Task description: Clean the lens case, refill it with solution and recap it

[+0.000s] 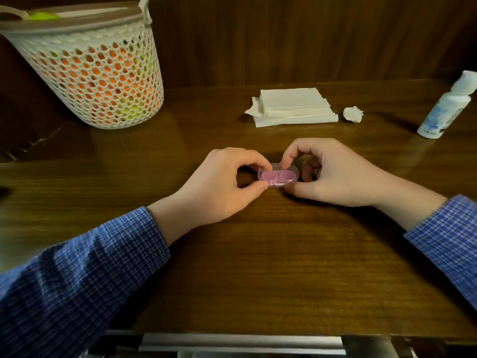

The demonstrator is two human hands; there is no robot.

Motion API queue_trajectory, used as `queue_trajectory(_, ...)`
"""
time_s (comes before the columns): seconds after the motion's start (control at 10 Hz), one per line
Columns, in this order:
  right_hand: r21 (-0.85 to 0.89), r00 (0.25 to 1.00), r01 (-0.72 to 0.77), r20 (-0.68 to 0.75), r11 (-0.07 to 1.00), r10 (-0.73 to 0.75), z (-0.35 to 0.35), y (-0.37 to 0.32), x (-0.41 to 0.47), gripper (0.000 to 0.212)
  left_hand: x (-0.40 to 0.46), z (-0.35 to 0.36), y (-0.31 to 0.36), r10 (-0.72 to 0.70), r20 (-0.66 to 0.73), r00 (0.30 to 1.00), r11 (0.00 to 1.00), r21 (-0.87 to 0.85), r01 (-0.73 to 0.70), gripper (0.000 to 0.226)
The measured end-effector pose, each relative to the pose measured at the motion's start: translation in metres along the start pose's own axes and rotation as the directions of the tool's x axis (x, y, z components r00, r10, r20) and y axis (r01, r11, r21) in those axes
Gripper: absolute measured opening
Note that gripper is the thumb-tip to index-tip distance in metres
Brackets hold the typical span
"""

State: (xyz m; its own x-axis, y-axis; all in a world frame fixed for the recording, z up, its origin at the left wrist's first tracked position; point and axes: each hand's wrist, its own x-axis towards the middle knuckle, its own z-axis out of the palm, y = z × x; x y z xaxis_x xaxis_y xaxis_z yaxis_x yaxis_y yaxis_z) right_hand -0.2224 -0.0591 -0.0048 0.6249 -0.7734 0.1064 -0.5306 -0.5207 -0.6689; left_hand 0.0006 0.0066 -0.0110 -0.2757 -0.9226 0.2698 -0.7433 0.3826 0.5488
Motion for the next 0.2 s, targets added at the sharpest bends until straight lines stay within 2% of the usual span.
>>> queue_trajectory(0.1,0.004,1.000,-0.018,0.014,1.000,0.018,-0.0051,-0.0019,0.0001,0.028,0.0010,-0.0035,0.0005,-0.014,-0.004,1.000,0.999,-0.046,0.014,0.025)
queue_trajectory(0.2,0.119,0.992,-0.013,-0.123,0.993,0.027,-0.0045,-0.0057,-0.0096,0.026,-0.0062,-0.0034,0.0039,-0.100,-0.074,0.992,0.988,-0.123,0.090,0.032)
